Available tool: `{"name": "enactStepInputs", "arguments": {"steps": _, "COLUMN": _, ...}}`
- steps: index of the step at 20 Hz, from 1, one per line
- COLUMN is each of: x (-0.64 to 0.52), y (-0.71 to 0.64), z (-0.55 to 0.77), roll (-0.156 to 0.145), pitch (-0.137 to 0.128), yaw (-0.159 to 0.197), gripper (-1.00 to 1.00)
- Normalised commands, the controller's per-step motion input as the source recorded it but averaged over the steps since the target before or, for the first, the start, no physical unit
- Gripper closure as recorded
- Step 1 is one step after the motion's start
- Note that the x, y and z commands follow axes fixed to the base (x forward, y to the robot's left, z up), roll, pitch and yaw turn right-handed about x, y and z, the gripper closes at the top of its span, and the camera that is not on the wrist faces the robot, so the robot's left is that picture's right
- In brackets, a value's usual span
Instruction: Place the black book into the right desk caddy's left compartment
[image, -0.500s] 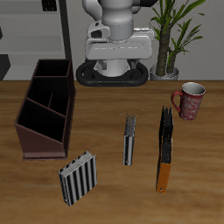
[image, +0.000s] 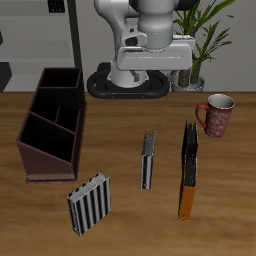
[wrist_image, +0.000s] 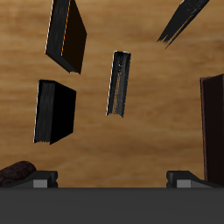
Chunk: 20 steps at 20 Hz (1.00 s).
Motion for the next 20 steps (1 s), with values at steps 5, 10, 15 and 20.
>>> {"name": "enactStepInputs", "arguments": {"steps": 5, "x": -0.02, "y": 0.47, "z": -0.03, "roll": 0.039, "pitch": 0.004, "yaw": 0.003, "gripper": -1.00}}
{"name": "enactStepInputs", "arguments": {"steps": 10, "x": 0.04, "y": 0.65, "z": -0.05, "roll": 0.010, "pitch": -0.001, "yaw": 0.020, "gripper": -1.00}}
{"name": "enactStepInputs", "arguments": {"steps": 15, "x": 0.12, "y": 0.48, "z": 0.01, "roll": 0.030, "pitch": -0.017, "yaw": 0.028, "gripper": -1.00}}
{"name": "enactStepInputs", "arguments": {"steps": 20, "x": 0.19, "y": 0.31, "z": 0.06, "roll": -0.012, "pitch": 0.006, "yaw": -0.035, "gripper": -1.00}}
